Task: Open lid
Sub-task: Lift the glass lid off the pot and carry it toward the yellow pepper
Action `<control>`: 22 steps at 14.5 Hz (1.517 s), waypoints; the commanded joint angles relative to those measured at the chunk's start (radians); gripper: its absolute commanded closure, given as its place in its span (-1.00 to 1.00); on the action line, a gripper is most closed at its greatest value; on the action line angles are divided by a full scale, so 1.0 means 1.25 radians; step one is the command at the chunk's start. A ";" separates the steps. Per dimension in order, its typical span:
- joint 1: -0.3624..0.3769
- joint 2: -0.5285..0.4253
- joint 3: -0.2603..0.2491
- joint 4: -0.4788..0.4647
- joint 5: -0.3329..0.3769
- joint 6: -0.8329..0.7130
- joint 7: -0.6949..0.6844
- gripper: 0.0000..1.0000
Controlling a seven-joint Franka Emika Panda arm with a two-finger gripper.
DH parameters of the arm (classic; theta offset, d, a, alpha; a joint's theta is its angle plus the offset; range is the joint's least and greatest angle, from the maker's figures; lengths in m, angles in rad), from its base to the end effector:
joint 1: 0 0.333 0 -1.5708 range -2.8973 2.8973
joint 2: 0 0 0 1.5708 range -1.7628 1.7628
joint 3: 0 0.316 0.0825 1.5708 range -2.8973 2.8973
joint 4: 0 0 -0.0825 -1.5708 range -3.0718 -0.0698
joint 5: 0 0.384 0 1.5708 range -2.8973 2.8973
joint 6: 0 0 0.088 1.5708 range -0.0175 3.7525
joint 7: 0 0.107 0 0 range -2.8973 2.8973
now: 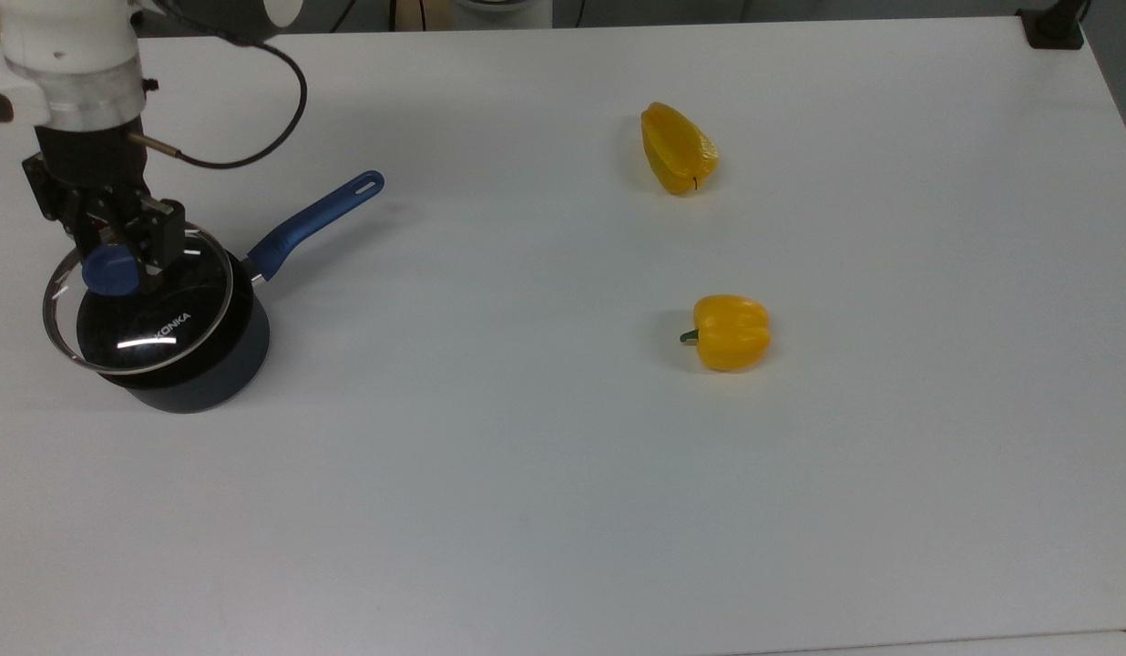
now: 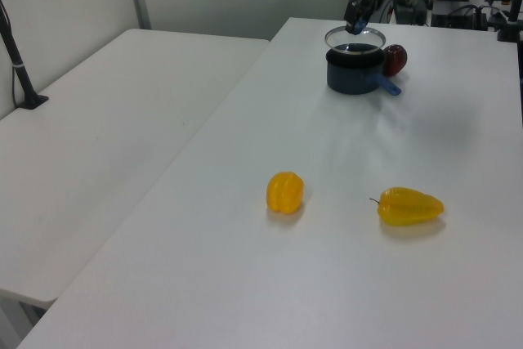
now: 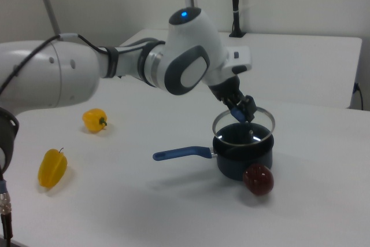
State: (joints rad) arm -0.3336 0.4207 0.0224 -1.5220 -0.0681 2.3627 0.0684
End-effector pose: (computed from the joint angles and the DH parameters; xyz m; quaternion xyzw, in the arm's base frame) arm 0.6806 -0.2225 0.4633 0.9632 -0.1679 0.2040 0.0492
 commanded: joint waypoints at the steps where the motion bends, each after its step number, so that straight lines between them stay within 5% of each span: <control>1: 0.012 -0.060 0.007 -0.013 0.013 -0.059 0.010 -0.07; 14: 0.249 -0.101 0.007 -0.097 -0.039 -0.054 0.254 -0.07; 22: 0.385 -0.061 0.008 -0.129 -0.108 -0.043 0.402 -0.07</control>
State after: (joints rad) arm 0.1042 0.3457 0.0437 -1.6489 -0.1780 2.3036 0.5241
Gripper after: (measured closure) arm 0.344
